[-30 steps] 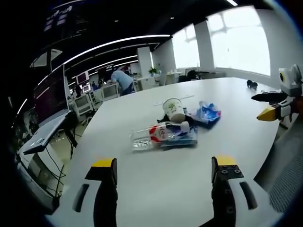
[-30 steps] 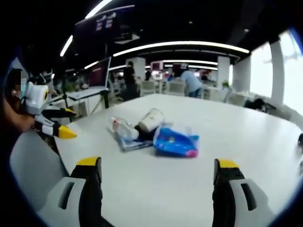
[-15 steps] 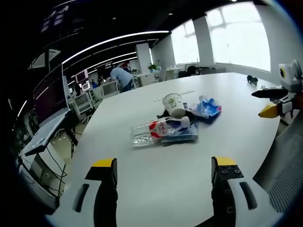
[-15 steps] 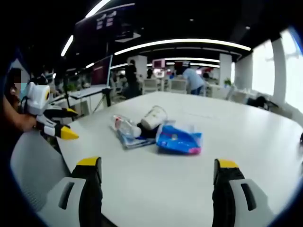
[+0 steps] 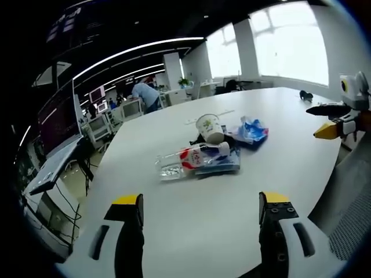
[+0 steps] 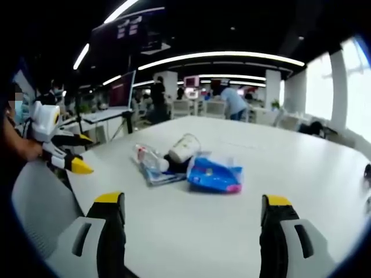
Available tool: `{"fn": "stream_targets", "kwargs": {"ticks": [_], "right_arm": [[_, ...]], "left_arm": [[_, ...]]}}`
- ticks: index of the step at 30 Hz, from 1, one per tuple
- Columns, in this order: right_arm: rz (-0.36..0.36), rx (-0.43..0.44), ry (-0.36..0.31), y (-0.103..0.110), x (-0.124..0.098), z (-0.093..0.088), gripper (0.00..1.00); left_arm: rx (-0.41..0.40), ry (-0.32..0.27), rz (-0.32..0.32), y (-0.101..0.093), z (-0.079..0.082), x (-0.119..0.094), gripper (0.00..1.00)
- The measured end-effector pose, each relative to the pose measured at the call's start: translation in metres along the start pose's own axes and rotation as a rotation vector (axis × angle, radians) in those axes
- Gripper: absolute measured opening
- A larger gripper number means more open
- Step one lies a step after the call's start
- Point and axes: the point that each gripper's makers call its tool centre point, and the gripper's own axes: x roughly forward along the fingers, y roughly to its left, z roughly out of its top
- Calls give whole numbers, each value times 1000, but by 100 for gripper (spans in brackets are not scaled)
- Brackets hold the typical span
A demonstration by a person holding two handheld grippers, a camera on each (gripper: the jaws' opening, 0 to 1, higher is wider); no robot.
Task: Arrange the tabletop items into an orderly group along one side of the table until the central work area is clear of visible clutter.
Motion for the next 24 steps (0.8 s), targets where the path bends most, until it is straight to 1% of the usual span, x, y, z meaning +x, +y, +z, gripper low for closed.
{"fn": "stream_targets", "kwargs": {"ticks": [2, 3, 7, 14, 17, 19, 22, 24], "right_arm": [[1, -1, 3, 0, 0, -1, 96], [1, -4, 6, 1, 0, -1, 96], [-3, -8, 15, 0, 0, -3, 96], [-20, -20, 44, -3, 1, -9, 95], [-25, -27, 52, -4, 1, -10, 95], [-26, -41, 60, -4, 1, -11, 95], [-13, -54, 41, 0, 0, -6, 94], [-9, -60, 65, 1, 1, -11, 94]], "left_arm": [[33, -5, -12, 0, 2, 0, 79], [37, -6, -15, 1, 2, 1, 79], [38, -1, -16, 7, 2, 3, 79], [39, -12, -31, 17, 9, 9, 79], [46, -17, -51, 16, 13, 13, 79], [68, -17, -68, 14, 15, 18, 78], [92, -19, -99, 12, 16, 27, 77], [108, -28, -110, 11, 18, 31, 76]]}}
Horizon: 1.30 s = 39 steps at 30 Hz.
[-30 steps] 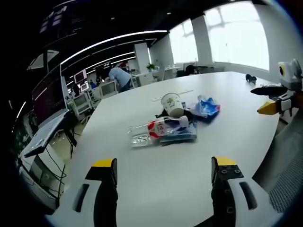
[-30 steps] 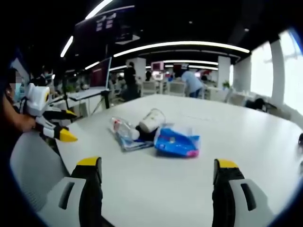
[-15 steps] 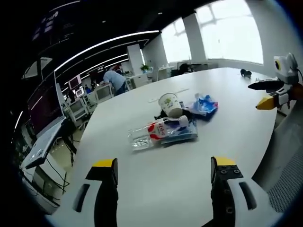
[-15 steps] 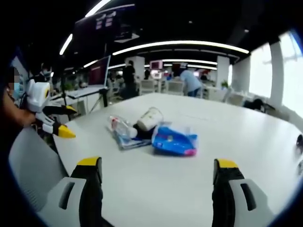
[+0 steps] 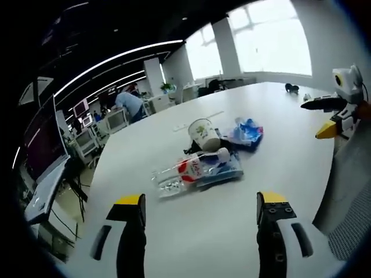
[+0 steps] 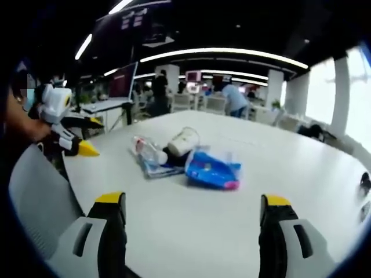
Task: Arrange the tabletop items into an orderly group along one side of the table until the central work area is clear of visible clutter.
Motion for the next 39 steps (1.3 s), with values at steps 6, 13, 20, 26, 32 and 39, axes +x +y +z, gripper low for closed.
{"fn": "stream_targets", "kwargs": {"ticks": [6, 13, 20, 26, 32, 39], "right_arm": [[8, -25, 60, 2, 2, -9, 94], [5, -33, 80, 7, 3, -2, 94], [10, -87, 83, 14, 15, 16, 88], [1, -104, 93, 16, 27, 23, 85], [-7, -133, 117, 15, 33, 29, 78], [10, -154, 122, 20, 43, 34, 69]], "left_arm": [[35, 6, -28, 1, -2, 13, 74], [11, 8, -27, 19, -8, 23, 72], [-22, 4, -43, 29, -10, 36, 69], [1, 3, -51, 37, -11, 47, 68], [42, 11, -85, 38, -10, 56, 66], [100, 2, -120, 34, -1, 63, 62]]}}
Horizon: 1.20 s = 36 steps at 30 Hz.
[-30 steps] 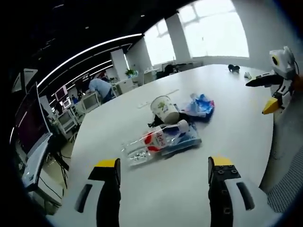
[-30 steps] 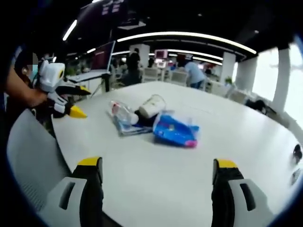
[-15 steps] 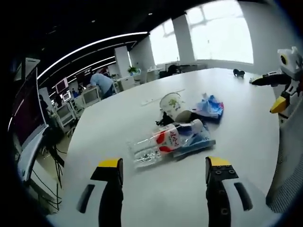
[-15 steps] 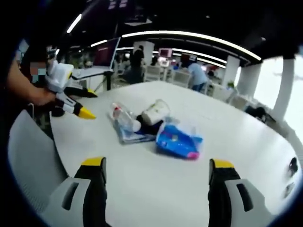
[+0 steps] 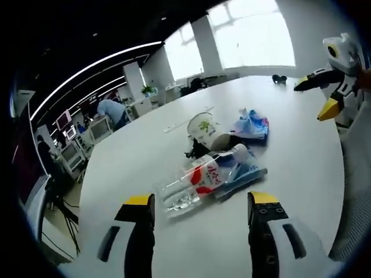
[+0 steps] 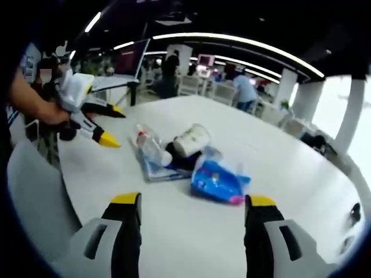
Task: Arrange the tabletop items into an orderly group along one side of the table until the central work area is clear of visible clutter.
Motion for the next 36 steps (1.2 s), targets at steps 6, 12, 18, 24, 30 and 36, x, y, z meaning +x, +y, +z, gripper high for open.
{"fn": "stream_targets", "kwargs": {"ticks": [6, 12, 18, 24, 30, 36], "right_arm": [[36, -32, -1, 6, 9, 3, 63], [74, -18, 14, 9, 20, 6, 52], [112, -53, 15, 14, 31, 12, 48], [149, -69, 7, 21, 47, 23, 45], [185, -75, -4, 28, 61, 31, 44], [218, -88, 6, 36, 76, 34, 40]], "left_arm": [[59, 6, -29, -5, 3, 13, 58], [100, 6, -55, -7, 8, 24, 55], [140, 9, -62, -5, 12, 34, 53], [232, 31, -95, -7, 9, 45, 49], [245, 45, -102, -4, 6, 50, 49], [283, 71, -129, -5, 3, 58, 47]]}}
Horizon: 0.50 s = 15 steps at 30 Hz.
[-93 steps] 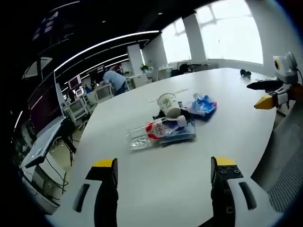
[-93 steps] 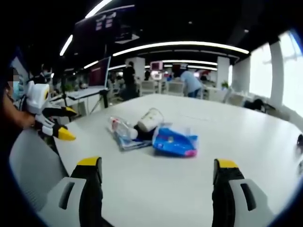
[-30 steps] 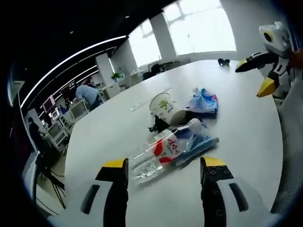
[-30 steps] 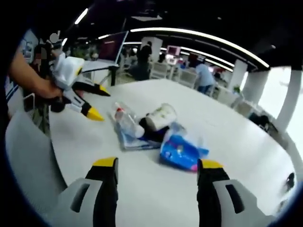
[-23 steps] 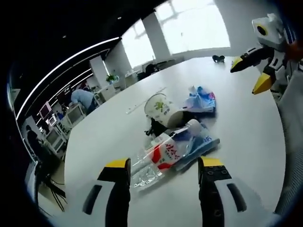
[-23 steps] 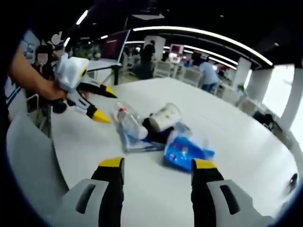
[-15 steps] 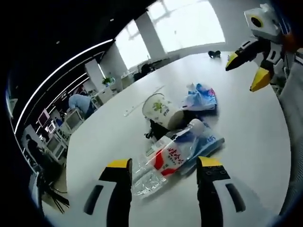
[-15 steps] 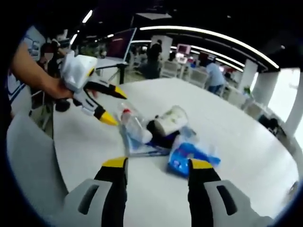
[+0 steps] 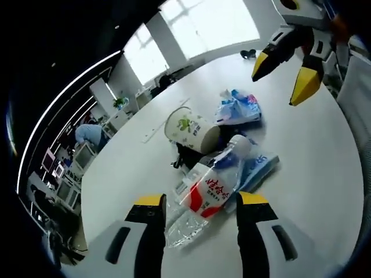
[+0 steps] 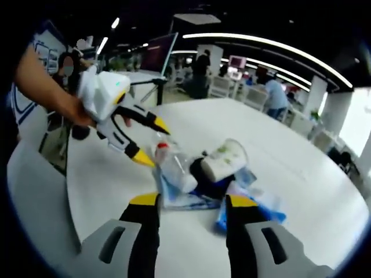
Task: Arrange the tabletop items into an orderly group along one side of the table until the central work area is clear of visible clutter.
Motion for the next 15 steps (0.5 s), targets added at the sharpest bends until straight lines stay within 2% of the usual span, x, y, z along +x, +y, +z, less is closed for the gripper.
{"fn": "stream_targets", "kwargs": {"ticks": [6, 15], "right_arm": [[28, 8, -1, 6, 18, 2, 34], [41, 66, 15, 9, 40, -3, 32]], "left_arm": [[48, 17, -38, -3, 0, 7, 44], [106, 14, -98, -5, 1, 13, 43]]}}
